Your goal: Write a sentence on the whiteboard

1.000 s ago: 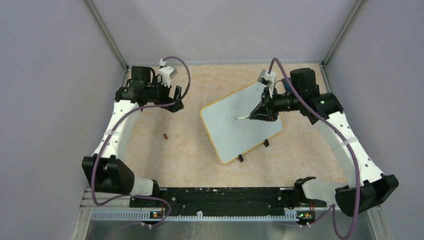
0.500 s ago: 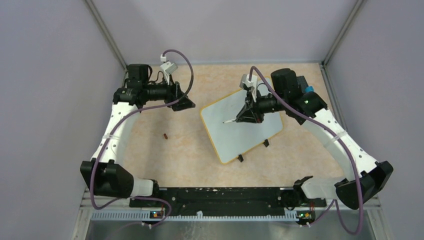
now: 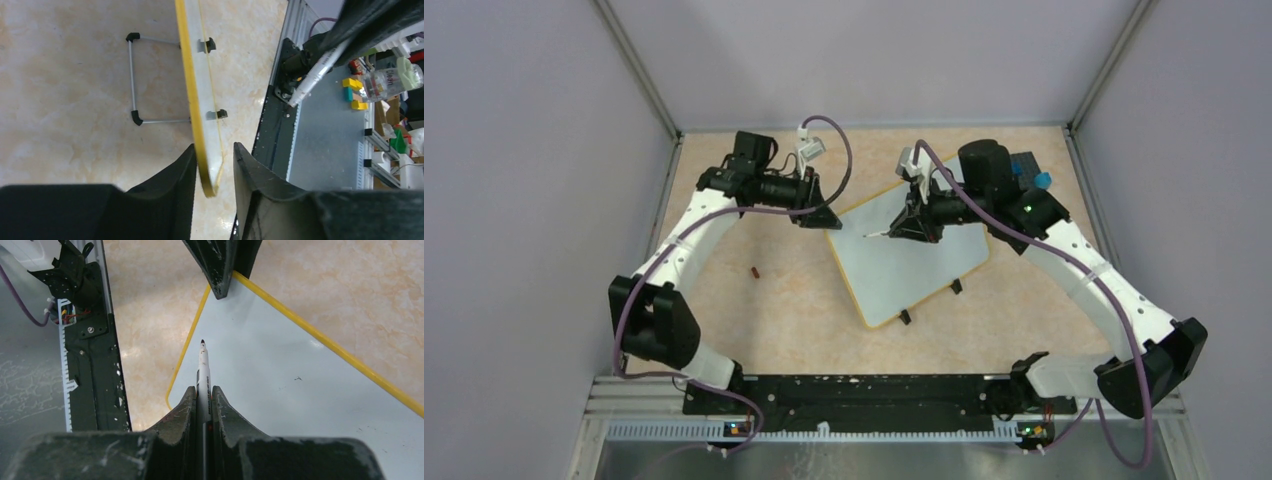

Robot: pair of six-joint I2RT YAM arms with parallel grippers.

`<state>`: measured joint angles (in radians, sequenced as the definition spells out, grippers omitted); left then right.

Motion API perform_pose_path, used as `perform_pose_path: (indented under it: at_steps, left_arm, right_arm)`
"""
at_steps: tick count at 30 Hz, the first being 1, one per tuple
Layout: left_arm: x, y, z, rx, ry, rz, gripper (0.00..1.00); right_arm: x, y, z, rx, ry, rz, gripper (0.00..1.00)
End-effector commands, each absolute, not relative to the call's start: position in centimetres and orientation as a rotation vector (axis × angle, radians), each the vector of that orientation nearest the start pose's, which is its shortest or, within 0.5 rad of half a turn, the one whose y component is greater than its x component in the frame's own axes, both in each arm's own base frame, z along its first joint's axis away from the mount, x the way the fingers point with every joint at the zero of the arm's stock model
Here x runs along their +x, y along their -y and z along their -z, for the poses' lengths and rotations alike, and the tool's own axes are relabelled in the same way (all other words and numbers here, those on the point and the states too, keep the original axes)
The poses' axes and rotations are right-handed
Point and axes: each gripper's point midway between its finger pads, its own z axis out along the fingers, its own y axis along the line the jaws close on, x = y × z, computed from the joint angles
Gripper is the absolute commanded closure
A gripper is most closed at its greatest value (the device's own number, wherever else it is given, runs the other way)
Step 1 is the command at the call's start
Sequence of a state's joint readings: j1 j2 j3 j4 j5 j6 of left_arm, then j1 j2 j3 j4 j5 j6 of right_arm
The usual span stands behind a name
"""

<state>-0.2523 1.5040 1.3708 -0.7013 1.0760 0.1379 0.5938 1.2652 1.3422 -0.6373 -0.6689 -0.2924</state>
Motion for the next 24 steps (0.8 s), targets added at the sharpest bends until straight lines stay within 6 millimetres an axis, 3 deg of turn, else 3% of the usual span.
perform_pose_path:
  at_steps: [1, 4, 12, 18, 24]
  left_arm:
    - [30.4, 23.7, -26.0, 0.930, -1.994, 1.265, 0.70]
    - [31.4, 23.8, -25.8, 0.929, -1.998, 1.248, 0.84]
    - [33.1, 24.3, -25.0, 0.976, -2.017, 1.252, 0.99]
    - [33.2, 24.6, -25.5, 0.988, -1.996, 1.230, 0.92]
    - [32.9, 24.7, -26.2, 0.983, -2.018, 1.265, 0.72]
  right_arm:
    - [22.7, -27.7, -31.0, -1.259, -1.639, -0.877, 1.00]
    - [22.5, -27.6, -30.9, -1.265, -1.639, -0.877, 1.00]
    - [22.6, -27.8, -30.6, -1.275, -1.643, -0.885, 1.00]
    - [23.9, -27.7, -30.4, -1.219, -1.660, -0.829, 1.00]
    - [26.0, -28.5, -30.4, -1.142, -1.666, -0.790, 1.00]
